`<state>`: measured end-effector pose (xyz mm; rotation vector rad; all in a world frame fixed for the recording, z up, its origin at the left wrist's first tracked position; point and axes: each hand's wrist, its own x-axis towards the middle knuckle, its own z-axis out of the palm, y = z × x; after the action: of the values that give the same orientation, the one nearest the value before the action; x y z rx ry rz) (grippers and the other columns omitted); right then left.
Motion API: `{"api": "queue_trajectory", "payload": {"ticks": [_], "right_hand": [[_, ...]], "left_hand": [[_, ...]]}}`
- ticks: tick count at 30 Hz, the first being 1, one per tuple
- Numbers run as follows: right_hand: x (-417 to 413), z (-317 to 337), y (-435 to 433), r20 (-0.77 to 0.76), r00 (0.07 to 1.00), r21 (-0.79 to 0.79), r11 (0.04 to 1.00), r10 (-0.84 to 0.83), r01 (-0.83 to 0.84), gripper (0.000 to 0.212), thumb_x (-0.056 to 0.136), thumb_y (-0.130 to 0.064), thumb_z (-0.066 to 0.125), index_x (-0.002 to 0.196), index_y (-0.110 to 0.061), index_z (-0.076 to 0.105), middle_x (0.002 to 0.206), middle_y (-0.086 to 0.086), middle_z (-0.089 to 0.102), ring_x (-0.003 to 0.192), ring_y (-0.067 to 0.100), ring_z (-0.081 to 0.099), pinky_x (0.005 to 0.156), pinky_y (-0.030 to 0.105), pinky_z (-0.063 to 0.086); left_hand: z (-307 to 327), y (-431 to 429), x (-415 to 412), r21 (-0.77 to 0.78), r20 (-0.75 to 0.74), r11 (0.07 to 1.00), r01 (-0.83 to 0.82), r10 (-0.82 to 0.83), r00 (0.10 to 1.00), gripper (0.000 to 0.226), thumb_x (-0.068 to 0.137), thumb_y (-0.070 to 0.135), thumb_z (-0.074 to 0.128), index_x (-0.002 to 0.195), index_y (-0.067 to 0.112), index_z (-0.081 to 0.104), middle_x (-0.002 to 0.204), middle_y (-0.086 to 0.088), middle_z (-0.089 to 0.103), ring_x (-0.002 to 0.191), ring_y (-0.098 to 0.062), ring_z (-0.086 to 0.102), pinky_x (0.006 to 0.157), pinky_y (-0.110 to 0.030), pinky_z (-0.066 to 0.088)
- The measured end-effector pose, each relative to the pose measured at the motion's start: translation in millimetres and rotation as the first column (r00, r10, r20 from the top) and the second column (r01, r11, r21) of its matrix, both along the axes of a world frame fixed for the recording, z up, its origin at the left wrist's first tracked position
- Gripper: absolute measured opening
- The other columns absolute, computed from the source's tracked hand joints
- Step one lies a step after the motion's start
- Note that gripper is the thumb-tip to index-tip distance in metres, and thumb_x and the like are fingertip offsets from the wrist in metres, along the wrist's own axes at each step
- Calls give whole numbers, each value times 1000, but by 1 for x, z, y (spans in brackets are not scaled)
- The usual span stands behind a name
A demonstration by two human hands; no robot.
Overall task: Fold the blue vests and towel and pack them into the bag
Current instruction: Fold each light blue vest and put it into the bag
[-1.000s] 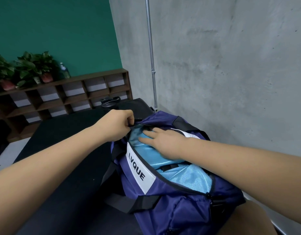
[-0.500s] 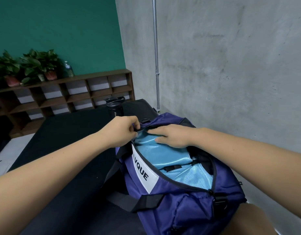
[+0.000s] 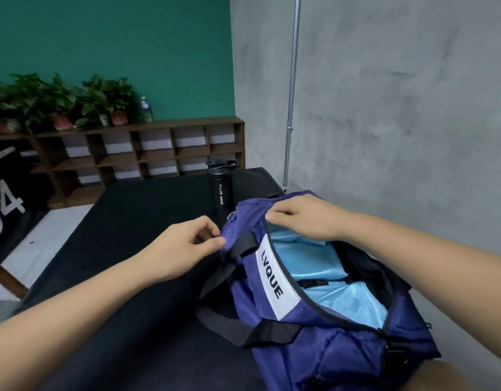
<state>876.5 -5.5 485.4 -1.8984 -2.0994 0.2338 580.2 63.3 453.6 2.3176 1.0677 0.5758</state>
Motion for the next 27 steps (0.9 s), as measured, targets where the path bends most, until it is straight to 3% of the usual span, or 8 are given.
{"api": "queue_trajectory", "payload": {"ticks": [4,6,11,15,19,23,27], "right_hand": [[-49,19,12,30,999,320,947,-26,15,34,103,-48,48,77,-27,54,77,-9,59,81,18,58,79,47,54],[-84,20,19,50,998,374,926,27,-44,35,101,-52,44,76,-29,48,79,-10,55,82,18,56,77,46,53],[-176,-1,45,90,979,195,961,184,-198,34,103,-62,46,91,-33,60,91,-12,56,90,15,59,85,43,53],[-246,-31,68,24,965,-4,965,261,-261,32,104,-61,47,101,-34,63,99,-13,59,95,13,61,90,43,54],[-305,-67,84,-32,949,-125,941,314,-316,32,105,-59,46,111,-32,63,109,-11,59,100,13,61,94,43,55],[-353,-107,90,-39,932,-187,914,359,-360,45,107,-58,42,140,-31,55,135,-8,55,125,19,54,108,44,46],[-383,-141,94,-37,912,-184,895,407,-407,56,110,-54,40,160,-29,41,168,-7,35,154,17,30,126,42,25]], "left_hand": [[-22,3,-66,-23,-21,993,-120,119,993,13,98,43,73,101,31,68,93,19,73,72,-1,62,66,-16,47],[-33,5,-101,-29,-34,982,-185,184,982,10,99,40,73,101,31,68,92,22,73,70,-1,61,64,-16,46],[-62,15,-191,-28,-52,935,-353,352,935,10,98,39,73,99,31,68,88,23,73,75,0,64,67,-19,48],[-86,21,-266,-22,-57,873,-487,486,872,11,96,39,74,98,30,68,87,19,75,79,-2,68,76,-31,54],[-112,22,-333,-42,-39,784,-619,618,785,8,94,31,76,91,28,70,81,17,75,74,0,67,78,-33,56],[-136,23,-386,-75,-42,686,-723,723,690,8,94,27,75,87,24,70,82,11,75,77,-2,67,72,-27,50],[-161,40,-432,-119,-95,607,-786,781,618,11,92,31,77,94,26,67,88,6,75,83,-13,68,70,-31,51]]}}
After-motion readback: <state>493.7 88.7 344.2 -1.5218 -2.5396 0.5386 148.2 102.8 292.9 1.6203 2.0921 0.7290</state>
